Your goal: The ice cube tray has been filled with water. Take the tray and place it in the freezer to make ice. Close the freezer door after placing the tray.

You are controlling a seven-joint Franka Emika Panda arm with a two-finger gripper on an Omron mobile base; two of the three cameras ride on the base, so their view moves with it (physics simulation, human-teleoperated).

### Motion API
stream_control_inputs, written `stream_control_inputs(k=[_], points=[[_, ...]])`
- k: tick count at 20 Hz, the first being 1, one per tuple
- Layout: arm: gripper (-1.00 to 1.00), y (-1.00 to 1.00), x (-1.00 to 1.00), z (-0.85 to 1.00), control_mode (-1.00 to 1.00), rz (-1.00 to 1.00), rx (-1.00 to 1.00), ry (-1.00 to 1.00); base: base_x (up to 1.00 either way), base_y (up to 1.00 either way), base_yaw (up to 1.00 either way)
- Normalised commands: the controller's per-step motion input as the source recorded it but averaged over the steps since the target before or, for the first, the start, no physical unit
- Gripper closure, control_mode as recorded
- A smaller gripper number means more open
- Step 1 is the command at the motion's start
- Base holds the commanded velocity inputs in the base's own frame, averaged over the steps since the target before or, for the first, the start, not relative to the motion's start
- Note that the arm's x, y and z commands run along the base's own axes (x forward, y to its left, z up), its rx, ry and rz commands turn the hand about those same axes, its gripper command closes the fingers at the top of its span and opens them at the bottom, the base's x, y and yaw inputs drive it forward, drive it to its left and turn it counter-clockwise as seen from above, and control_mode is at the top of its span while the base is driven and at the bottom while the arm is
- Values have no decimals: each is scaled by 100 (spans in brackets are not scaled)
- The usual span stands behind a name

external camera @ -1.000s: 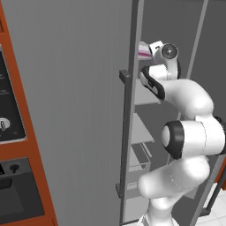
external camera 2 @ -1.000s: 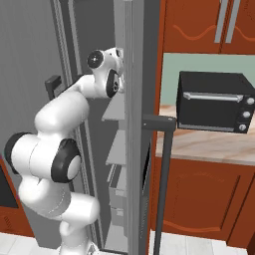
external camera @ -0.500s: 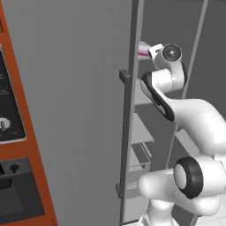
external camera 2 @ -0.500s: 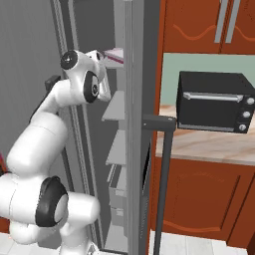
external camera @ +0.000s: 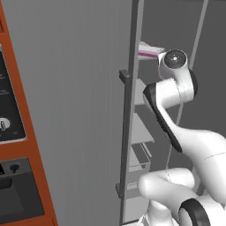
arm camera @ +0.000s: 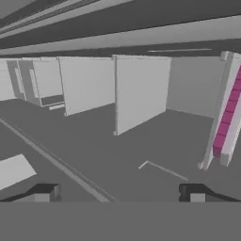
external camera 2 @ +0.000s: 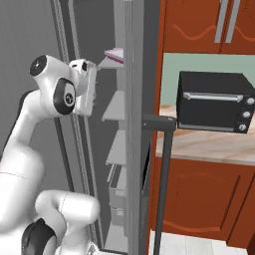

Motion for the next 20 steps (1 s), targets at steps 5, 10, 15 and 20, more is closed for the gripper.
stream_control_inputs(k=[5, 10, 15, 20], points=[[-100, -13, -100, 0, -100, -10, 21, 0, 0, 0, 0], [-100, -59, -100, 0, -100, 0, 25, 0, 0, 0, 0], [-100, -49, -69, 0, -100, 5, 21, 0, 0, 0, 0], [-100, -7, -30, 0, -100, 4, 6, 0, 0, 0, 0]])
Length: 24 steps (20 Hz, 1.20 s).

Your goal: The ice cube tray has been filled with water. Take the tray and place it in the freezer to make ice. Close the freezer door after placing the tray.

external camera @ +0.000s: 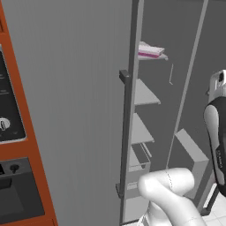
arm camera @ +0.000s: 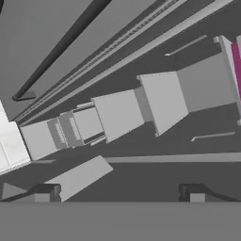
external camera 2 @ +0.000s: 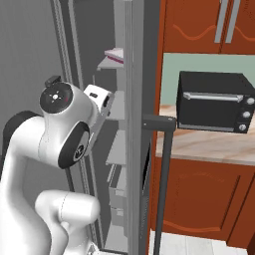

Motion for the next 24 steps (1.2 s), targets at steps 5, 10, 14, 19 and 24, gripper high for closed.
stream_control_inputs(k=[5, 10, 14, 19, 24], points=[[-100, 6, -27, 0, -100, 0, 0, 3, 0, 0, 0], [-100, 25, -10, 0, -100, 0, 0, 15, 0, 0, 0], [-100, 16, 0, 0, 100, 0, 0, 10, -4, 18, 0], [-100, 0, 0, 0, 100, 0, 0, 0, -49, 14, 1], [-100, 0, 0, 0, 100, 0, 0, 0, -68, 0, 2]])
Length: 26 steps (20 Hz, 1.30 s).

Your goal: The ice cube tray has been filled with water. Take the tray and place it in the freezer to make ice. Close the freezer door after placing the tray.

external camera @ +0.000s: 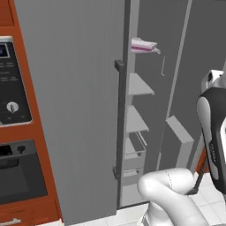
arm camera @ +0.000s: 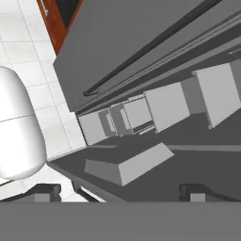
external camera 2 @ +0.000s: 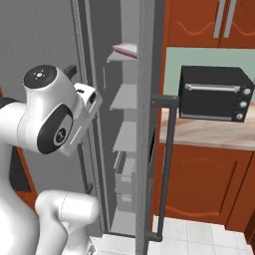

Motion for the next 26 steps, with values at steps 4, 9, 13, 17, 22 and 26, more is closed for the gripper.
stream_control_inputs(k=[4, 9, 13, 17, 22, 26], points=[[-100, 0, 0, 0, 100, 0, 0, 0, -53, 0, 1], [-100, 0, 0, 0, 100, 0, 0, 0, -42, 2, 0], [-100, 0, 0, 0, 100, 0, 0, 0, -24, 9, 0], [-100, 0, 0, 0, 100, 0, 0, 0, -9, 9, 0], [-100, 5, 0, 0, -100, 0, 0, 0, 0, 1, 0], [-100, 0, 0, 0, -100, 0, 0, 0, 0, 0, 0]])
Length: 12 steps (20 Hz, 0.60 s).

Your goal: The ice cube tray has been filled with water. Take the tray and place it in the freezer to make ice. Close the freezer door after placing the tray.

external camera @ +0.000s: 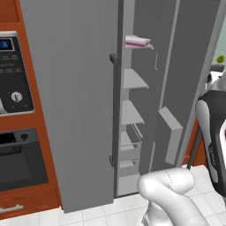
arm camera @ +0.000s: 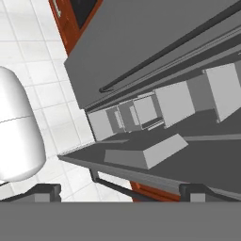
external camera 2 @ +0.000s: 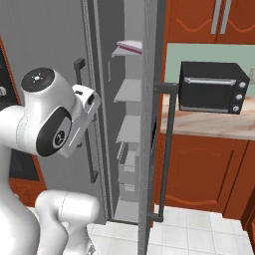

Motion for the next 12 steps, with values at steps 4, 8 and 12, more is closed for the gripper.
stream_control_inputs(k=[4, 8, 12], points=[[-100, 0, -56, 0, -100, 0, 0, -6, 0, 0, 0], [-100, -12, -72, 8, -100, 0, 0, -21, 0, 0, 0], [-100, -37, -55, 4, -100, 0, 0, -25, 0, 0, 0]])
